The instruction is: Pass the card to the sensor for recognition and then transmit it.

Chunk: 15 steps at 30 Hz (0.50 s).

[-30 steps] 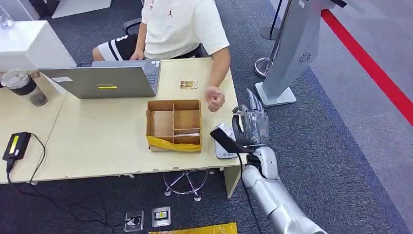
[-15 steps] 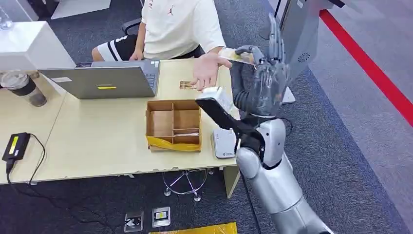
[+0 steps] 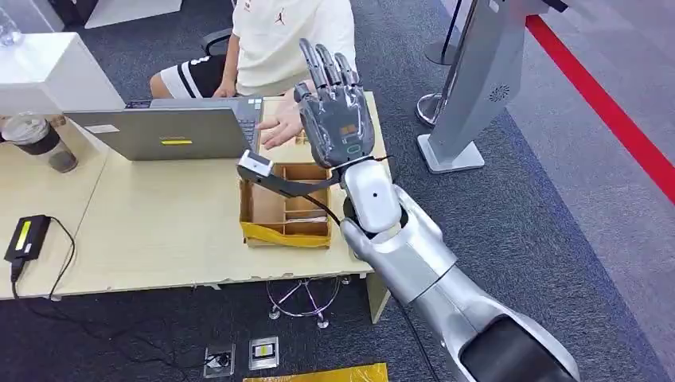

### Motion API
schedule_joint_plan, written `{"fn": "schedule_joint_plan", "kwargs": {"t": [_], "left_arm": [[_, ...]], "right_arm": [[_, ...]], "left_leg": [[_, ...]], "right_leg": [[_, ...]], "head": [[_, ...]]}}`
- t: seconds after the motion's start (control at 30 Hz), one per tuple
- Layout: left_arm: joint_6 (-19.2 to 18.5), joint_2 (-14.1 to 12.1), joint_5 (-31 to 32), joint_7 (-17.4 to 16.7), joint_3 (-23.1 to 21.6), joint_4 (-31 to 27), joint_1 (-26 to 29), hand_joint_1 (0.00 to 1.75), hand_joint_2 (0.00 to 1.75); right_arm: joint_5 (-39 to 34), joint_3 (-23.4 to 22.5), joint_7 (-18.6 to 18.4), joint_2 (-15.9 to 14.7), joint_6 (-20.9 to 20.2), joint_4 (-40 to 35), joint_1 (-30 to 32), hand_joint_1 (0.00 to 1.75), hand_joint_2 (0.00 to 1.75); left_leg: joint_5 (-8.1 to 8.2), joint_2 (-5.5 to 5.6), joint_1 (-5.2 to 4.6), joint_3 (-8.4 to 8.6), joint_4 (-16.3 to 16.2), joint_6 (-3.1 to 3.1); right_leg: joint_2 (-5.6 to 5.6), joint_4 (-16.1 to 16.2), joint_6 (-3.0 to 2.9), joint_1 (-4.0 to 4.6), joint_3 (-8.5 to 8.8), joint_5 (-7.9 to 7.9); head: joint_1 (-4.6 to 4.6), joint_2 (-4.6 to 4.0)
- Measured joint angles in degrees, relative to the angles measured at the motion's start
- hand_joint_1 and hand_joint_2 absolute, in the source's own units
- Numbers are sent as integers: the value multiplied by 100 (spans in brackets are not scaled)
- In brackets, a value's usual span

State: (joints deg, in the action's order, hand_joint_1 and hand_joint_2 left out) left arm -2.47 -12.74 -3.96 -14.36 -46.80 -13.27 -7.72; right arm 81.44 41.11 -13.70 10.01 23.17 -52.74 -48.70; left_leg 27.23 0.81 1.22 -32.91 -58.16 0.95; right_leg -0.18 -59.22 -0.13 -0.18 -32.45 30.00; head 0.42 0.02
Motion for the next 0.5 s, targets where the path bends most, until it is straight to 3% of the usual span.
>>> {"fn": "schedule_joint_plan", "kwargs": {"t": [0.43,0.47,0.5], "left_arm": [[-24,26,-124,-6,-87,0,2,0,175],[-24,31,-131,-11,-87,0,3,0,175],[-20,31,-142,-13,-87,0,4,0,175]], "right_arm": [[118,142,-129,41,-18,1228,-39,175,175],[92,144,-153,41,4,1297,-39,162,175],[74,144,-197,39,33,1364,-39,2,175]], "left_leg": [[0,-3,1,4,0,1],[0,-4,1,4,0,1],[0,-4,1,4,0,1]], "right_leg": [[4,0,0,0,-1,-1],[4,0,0,0,-2,-1],[6,0,0,0,-2,-1]], "head": [[0,0],[0,0],[0,0]]}}
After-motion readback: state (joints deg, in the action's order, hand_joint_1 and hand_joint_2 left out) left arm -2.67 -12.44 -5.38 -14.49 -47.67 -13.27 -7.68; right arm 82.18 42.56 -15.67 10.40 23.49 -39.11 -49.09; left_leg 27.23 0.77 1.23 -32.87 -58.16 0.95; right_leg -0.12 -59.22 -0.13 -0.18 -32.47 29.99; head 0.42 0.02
